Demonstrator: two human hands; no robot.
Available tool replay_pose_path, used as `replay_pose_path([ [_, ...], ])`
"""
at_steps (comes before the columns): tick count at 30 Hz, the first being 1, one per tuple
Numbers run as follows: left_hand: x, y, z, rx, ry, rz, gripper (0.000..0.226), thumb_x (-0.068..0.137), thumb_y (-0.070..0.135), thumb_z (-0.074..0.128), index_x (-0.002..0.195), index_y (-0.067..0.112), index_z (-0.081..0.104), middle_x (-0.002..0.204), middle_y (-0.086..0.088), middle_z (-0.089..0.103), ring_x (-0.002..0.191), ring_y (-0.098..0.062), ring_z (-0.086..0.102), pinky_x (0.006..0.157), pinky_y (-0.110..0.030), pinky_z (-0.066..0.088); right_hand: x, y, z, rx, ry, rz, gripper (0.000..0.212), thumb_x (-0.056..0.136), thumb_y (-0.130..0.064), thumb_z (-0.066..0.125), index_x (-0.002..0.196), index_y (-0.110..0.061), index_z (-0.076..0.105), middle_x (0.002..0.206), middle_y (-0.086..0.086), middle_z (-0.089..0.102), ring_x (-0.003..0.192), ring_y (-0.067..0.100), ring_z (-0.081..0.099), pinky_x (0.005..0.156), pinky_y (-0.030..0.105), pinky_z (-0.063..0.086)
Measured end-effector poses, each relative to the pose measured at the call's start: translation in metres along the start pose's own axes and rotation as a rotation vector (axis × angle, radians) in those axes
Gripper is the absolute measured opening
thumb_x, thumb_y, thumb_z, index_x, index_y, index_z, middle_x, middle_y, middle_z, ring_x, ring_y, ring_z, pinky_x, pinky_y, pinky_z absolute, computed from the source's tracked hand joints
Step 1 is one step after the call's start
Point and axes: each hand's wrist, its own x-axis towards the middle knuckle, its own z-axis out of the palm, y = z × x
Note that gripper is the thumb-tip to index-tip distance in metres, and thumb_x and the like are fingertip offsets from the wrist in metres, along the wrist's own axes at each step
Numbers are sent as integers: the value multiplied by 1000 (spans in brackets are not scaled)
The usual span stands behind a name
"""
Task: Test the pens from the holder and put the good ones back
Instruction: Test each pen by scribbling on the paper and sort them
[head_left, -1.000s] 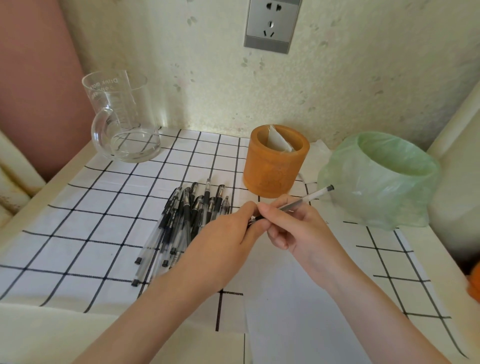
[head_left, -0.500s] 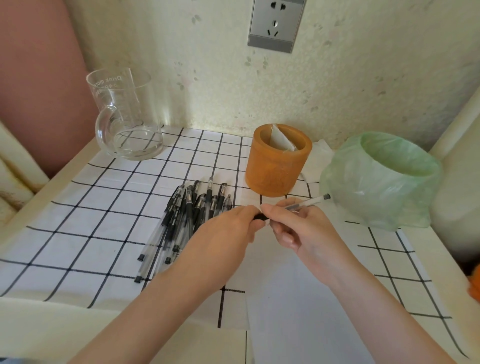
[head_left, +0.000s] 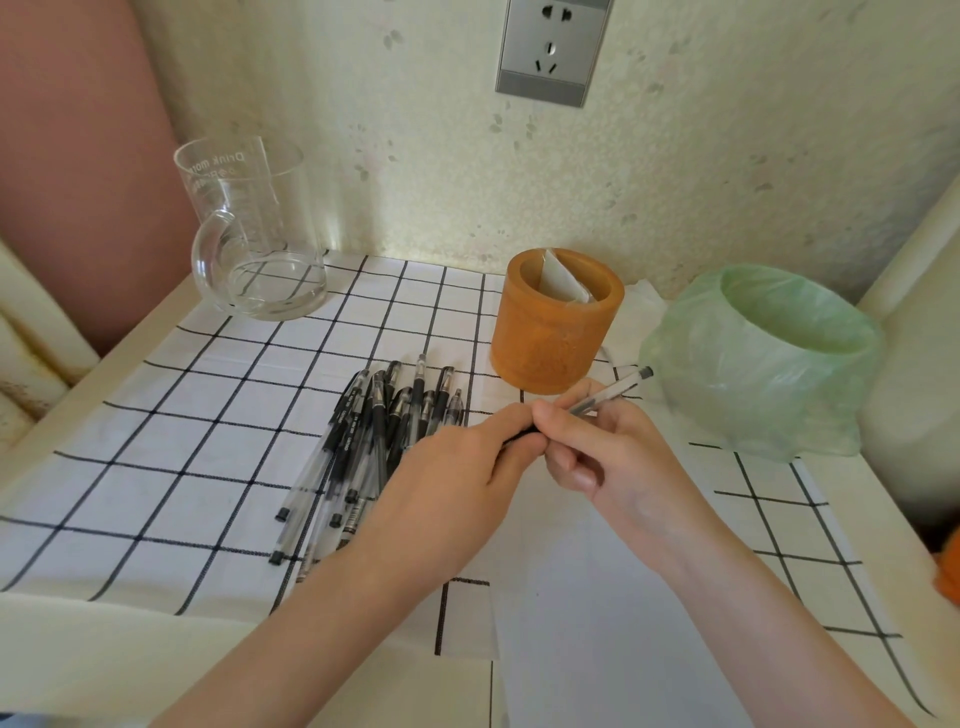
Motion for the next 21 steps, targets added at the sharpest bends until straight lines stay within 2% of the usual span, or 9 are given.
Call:
replay_pose_path([
  [4, 1, -1, 0, -87, -4, -3, 16, 91, 42, 47, 98, 38, 61, 48, 4, 40, 43, -11, 35, 45, -19, 26, -2, -4, -3, -5, 0, 0, 18, 78, -22, 65, 61, -20, 58, 47, 3, 42, 42, 12, 29, 48, 17, 31],
  [10, -2, -12, -7, 248, -150, -171, 46, 84, 58, 47, 125, 39, 38, 59, 9, 46, 50, -3, 43, 50, -19, 37, 3, -3, -16, 95, 224, 21, 15, 86, -12, 62, 73, -15, 56, 46, 1, 45, 40, 13, 34, 41, 20, 27],
  [12, -6, -15, -8, 379, -204, -153, 50, 85, 58, 48, 130, 41, 33, 63, 10, 47, 56, -3, 46, 57, -20, 44, 3, -3, -23, 64, 301, -21, 5, 87, -10, 60, 85, -12, 64, 49, 3, 53, 45, 17, 47, 42, 21, 34],
  [13, -9, -15, -7, 415, -238, -139, 53, 85, 58, 48, 133, 42, 31, 65, 11, 46, 61, -4, 49, 63, -21, 46, 3, -1, -25, 8, 315, -36, 10, 89, -10, 59, 93, -12, 68, 55, 4, 60, 52, 18, 57, 45, 22, 40],
  [15, -15, -15, -2, 469, -303, -116, 60, 85, 60, 47, 138, 45, 26, 73, 11, 47, 79, -10, 58, 71, -24, 47, 3, 9, -23, -128, 286, -66, 18, 93, -13, 54, 104, -14, 69, 77, 3, 73, 75, 13, 71, 58, 22, 53],
  [17, -17, -15, 2, 535, -332, -94, 63, 85, 63, 45, 141, 45, 23, 81, 7, 55, 91, -14, 60, 71, -26, 43, 0, 22, -17, -340, 229, -129, 22, 96, -20, 51, 111, -24, 66, 100, -6, 73, 95, 2, 67, 79, 22, 54],
  [19, -19, -15, 4, 586, -329, -84, 64, 84, 66, 42, 141, 44, 23, 78, 7, 54, 89, -16, 60, 68, -26, 41, -4, 34, -15, -732, 106, -172, 26, 98, -25, 49, 120, -36, 59, 118, -18, 64, 110, -14, 52, 101, 22, 38],
  [20, -19, -15, 4, 607, -325, -80, 64, 83, 68, 42, 140, 43, 25, 73, 8, 51, 85, -16, 60, 65, -26, 40, -5, 39, -15, -941, 19, -157, 32, 98, -20, 49, 126, -37, 52, 130, -20, 55, 120, -16, 41, 111, 23, 25],
  [21, -19, -14, 4, 625, -324, -72, 64, 82, 69, 41, 138, 43, 27, 66, 8, 45, 78, -15, 57, 61, -26, 38, -6, 44, -16, -1104, -67, -131, 43, 94, -12, 51, 131, -34, 46, 143, -17, 44, 133, -9, 30, 117, 25, 11],
])
